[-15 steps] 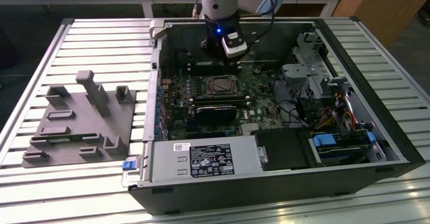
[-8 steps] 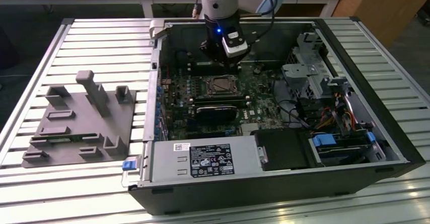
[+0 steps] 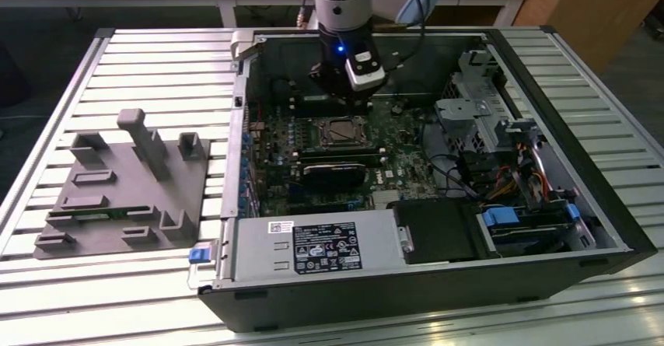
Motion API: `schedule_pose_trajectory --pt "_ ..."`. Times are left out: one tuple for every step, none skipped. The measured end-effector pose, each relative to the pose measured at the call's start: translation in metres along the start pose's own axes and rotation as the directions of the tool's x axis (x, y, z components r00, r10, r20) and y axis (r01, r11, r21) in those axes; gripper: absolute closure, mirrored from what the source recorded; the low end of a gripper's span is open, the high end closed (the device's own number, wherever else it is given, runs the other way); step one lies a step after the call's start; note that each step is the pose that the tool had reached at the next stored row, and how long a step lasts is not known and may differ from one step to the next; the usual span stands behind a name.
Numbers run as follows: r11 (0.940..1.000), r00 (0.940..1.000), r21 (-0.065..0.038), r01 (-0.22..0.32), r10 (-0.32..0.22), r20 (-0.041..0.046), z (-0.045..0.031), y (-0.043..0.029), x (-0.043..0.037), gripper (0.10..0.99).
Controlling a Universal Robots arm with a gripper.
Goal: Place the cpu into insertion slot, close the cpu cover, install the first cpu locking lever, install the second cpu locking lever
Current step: 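Install the first cpu locking lever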
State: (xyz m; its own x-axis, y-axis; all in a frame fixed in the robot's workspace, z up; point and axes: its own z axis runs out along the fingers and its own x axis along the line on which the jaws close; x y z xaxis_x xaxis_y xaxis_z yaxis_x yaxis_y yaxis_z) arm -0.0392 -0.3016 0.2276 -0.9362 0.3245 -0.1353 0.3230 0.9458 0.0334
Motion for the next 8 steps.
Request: schedule_pose_trajectory --pt "1.0 1.0 0.003 0.0 0.0 -0.0089 0.0005 -0.0004 -0.0013 0.98" --pt "1.0 0.9998 0.006 0.0 0.0 -0.0183 0.0009 -0.0013 -0.0025 0.98" --pt "1.0 0.9996 0.01 0.0 0.0 -0.0278 0.0013 -0.0023 -0.0036 0.98" --pt "0.9999 0.9993 0.012 0.001 0.0 -0.0363 0.0019 -0.0035 -0.0046 0.98" --pt "0.9999 0.9991 0.015 0.001 0.0 -0.0435 0.0024 -0.005 -0.0054 0.98" --pt "0.9999 0.9988 0.017 0.001 0.0 -0.0484 0.0027 -0.0064 -0.0061 0.98" --pt "0.9998 0.9986 0.018 0.001 0.0 -0.0532 0.003 -0.0076 -0.0066 0.98" --pt "0.9998 0.9983 0.02 0.001 0.0 -0.0579 0.0034 -0.0088 -0.0071 0.98"
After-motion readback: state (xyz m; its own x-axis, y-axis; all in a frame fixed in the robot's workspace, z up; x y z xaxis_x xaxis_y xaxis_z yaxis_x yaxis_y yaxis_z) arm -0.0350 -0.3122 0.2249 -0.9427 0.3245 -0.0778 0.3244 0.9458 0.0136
